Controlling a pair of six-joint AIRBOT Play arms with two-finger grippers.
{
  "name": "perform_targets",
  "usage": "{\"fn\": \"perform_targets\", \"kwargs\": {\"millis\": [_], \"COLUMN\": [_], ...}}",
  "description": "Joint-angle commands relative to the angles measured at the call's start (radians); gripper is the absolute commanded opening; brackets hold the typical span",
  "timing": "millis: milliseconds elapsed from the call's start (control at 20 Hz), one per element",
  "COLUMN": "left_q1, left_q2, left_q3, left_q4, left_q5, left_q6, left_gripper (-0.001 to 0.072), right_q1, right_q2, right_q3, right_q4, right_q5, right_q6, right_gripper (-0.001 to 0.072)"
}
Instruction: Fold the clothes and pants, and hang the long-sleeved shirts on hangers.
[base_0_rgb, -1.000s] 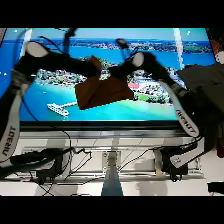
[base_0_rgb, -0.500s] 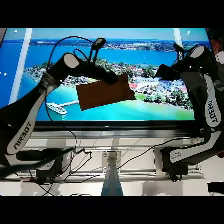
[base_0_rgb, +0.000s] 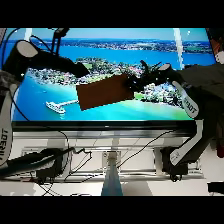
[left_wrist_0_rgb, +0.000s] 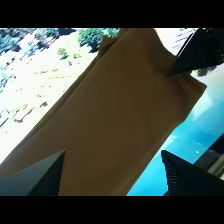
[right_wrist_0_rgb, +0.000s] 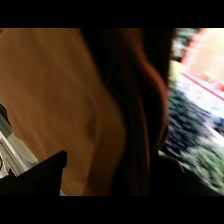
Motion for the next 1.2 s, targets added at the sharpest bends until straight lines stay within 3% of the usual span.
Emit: {"fn": "perform_targets", "kwargs": {"millis": [0, 100, 200, 450, 650, 850, 1150], "left_q1": [0.08, 0.103, 0.124, 0.185, 0.209, 0.209, 0.209], "left_q2": [0.04, 0.06, 0.09, 0.195, 0.238, 0.238, 0.238], "left_q3": [0.0, 0.0, 0.0, 0.0, 0.0, 0.0, 0.0], "left_q4": [0.007, 0.009, 0.012, 0.072, 0.074, 0.074, 0.074], "left_q5": [-0.066, -0.066, -0.066, -0.065, -0.065, -0.065, -0.065], "left_q6": [0.0, 0.0, 0.0, 0.0, 0.0, 0.0, 0.0], "left_gripper": [0.0699, 0.0693, 0.0633, 0.0633, 0.0634, 0.0633, 0.0634], "right_q1": [0.112, 0.136, 0.133, 0.053, -0.08, -0.28, -0.708], "right_q2": [-0.018, -0.015, -0.005, 0.135, 0.372, 0.589, 0.806], "right_q3": [0.06, 0.12, 0.183, 0.319, 0.357, 0.411, 0.444], "right_q4": [-0.037, -0.139, -0.213, -0.425, -0.621, -0.849, -1.094], "right_q5": [-0.064, -0.062, -0.041, 0.023, 0.042, 0.186, 0.272], "right_q6": [-0.008, -0.008, -0.006, 0.095, 0.254, 0.372, 0.368], "right_gripper": [0.0441, 0.0023, 0.0013, 0.0012, 0.0012, 0.0012, 0.0013]}}
